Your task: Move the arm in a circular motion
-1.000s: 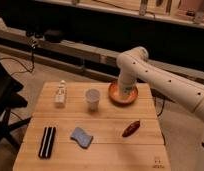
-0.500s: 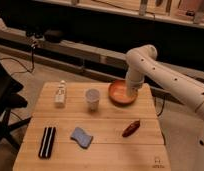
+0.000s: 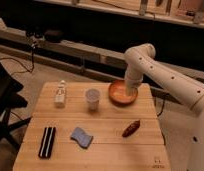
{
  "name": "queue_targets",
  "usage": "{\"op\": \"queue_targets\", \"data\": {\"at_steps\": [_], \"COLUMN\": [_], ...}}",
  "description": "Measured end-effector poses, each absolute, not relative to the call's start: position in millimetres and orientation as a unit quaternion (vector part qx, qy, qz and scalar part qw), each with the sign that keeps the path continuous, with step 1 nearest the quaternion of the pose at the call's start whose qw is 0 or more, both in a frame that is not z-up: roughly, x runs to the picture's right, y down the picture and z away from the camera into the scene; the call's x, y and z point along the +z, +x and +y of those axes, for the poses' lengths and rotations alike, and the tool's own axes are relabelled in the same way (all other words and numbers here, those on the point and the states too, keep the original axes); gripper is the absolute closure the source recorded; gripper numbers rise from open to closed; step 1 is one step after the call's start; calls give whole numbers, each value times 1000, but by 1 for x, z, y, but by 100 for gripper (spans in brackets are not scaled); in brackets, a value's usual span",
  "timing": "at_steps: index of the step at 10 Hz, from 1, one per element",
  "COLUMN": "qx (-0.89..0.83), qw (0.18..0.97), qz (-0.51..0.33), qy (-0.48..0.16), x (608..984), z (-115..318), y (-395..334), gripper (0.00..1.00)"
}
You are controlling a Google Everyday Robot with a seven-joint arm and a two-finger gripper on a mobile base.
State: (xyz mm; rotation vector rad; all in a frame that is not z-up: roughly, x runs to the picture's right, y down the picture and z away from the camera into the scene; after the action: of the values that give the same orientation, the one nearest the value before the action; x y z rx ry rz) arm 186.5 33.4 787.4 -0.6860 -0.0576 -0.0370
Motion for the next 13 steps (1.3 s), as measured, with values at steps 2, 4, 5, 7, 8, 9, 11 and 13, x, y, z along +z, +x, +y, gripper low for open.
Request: {"op": "queue_targets", "data": {"at_steps": [2,4,5,7,8,9,11,13], "qx": [-20,-25,-28,-33,-32,-32,-36,-37], "qw": [940,941,941,939,939,939,939,939], "qz": [-28,-29,-29,-29,-29,-30,-31,-32], "qy": [-338,-336,-337,-340,-341,-340,-340,-341], "x": [788,791,793,794,793,793,794,796], "z": [35,33,33,34,36,36,36,36], "y": [176,160,162,170,172,163,153,158], "gripper": [100,100,100,100,100,100,100,100]}}
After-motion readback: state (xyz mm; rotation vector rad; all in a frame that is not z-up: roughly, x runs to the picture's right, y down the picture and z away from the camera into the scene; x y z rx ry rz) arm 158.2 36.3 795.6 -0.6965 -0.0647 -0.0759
